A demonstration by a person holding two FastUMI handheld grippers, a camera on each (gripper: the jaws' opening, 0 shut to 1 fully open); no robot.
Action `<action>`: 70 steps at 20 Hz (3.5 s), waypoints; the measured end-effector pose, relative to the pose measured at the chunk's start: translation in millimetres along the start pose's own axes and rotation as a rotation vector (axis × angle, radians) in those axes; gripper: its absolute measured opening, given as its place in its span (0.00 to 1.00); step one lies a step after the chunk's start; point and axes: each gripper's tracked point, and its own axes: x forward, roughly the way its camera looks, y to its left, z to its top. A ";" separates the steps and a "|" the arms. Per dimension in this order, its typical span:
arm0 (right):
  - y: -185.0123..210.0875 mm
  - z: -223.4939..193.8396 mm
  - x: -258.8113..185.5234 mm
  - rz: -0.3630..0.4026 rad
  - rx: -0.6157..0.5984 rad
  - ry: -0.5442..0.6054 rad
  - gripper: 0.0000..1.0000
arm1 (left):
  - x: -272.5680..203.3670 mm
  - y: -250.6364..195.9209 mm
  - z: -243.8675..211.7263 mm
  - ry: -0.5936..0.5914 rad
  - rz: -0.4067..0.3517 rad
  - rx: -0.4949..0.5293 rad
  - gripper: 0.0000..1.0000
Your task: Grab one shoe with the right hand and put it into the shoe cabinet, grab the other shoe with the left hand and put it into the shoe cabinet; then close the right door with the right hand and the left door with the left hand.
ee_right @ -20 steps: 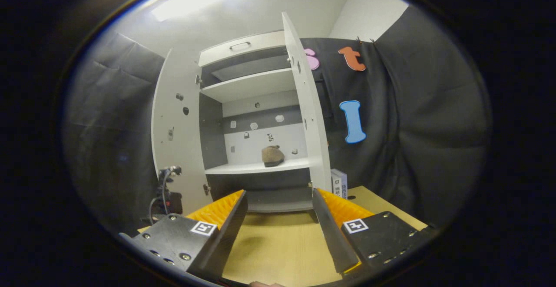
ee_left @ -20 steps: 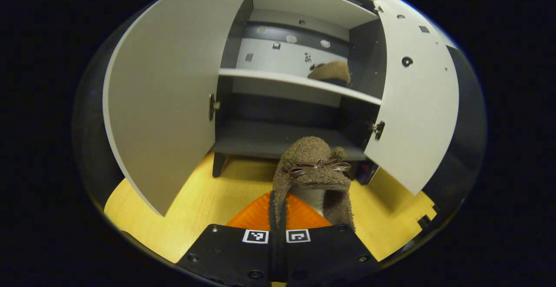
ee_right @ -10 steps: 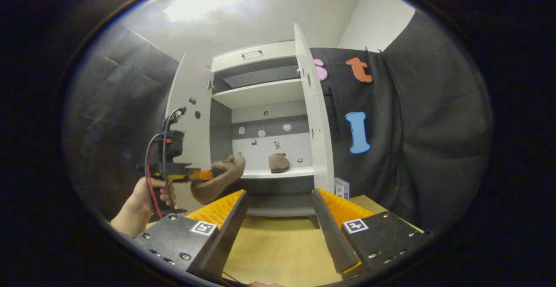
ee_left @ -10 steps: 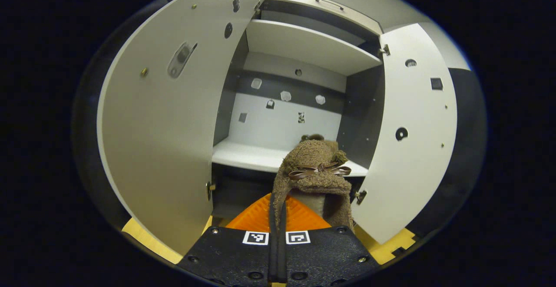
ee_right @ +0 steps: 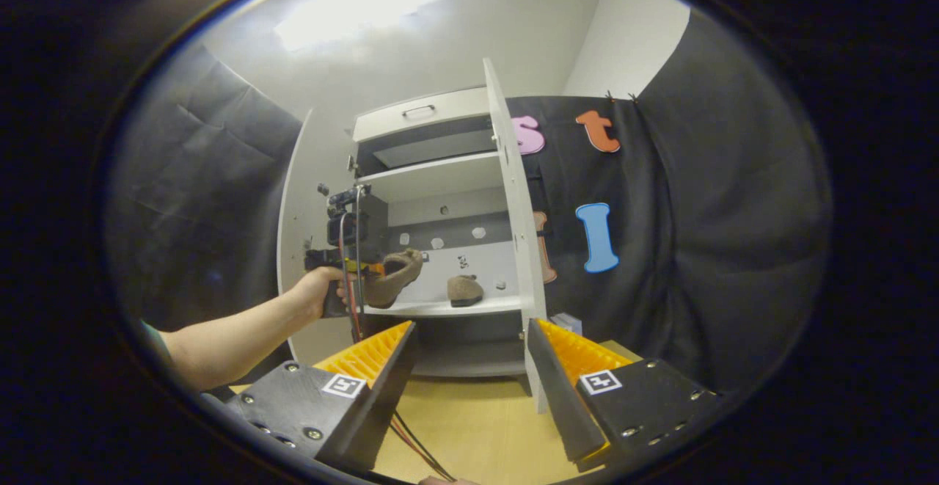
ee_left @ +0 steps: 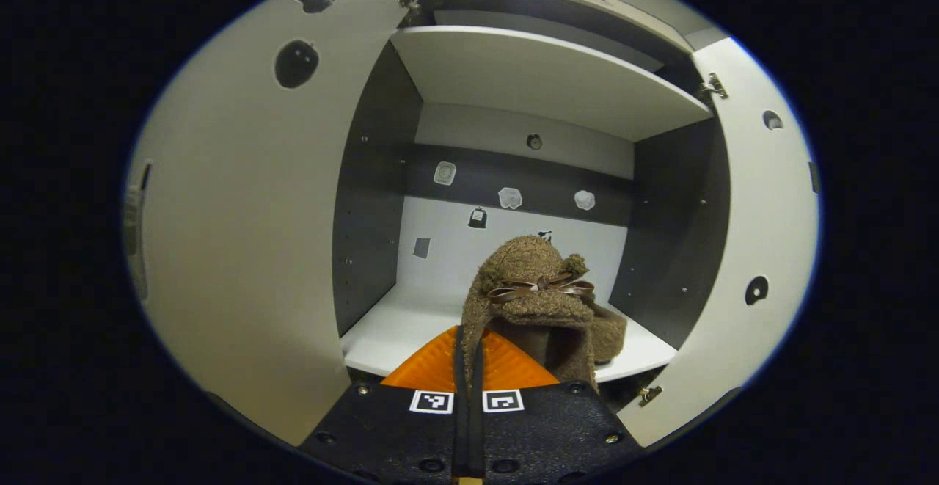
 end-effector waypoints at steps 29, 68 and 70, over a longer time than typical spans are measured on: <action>-36.8 -19.5 8.2 -0.063 -0.048 0.009 0.87 | 85.5 -15.9 5.5 -0.059 -0.009 0.081 0.99; -198.7 97.4 227.1 -0.189 -0.102 0.184 0.93 | -343.3 39.0 -51.6 -0.146 -0.236 0.047 0.92; -184.2 90.8 235.1 -0.173 -0.083 0.195 0.96 | -344.9 52.9 -50.9 -0.145 -0.215 0.056 0.96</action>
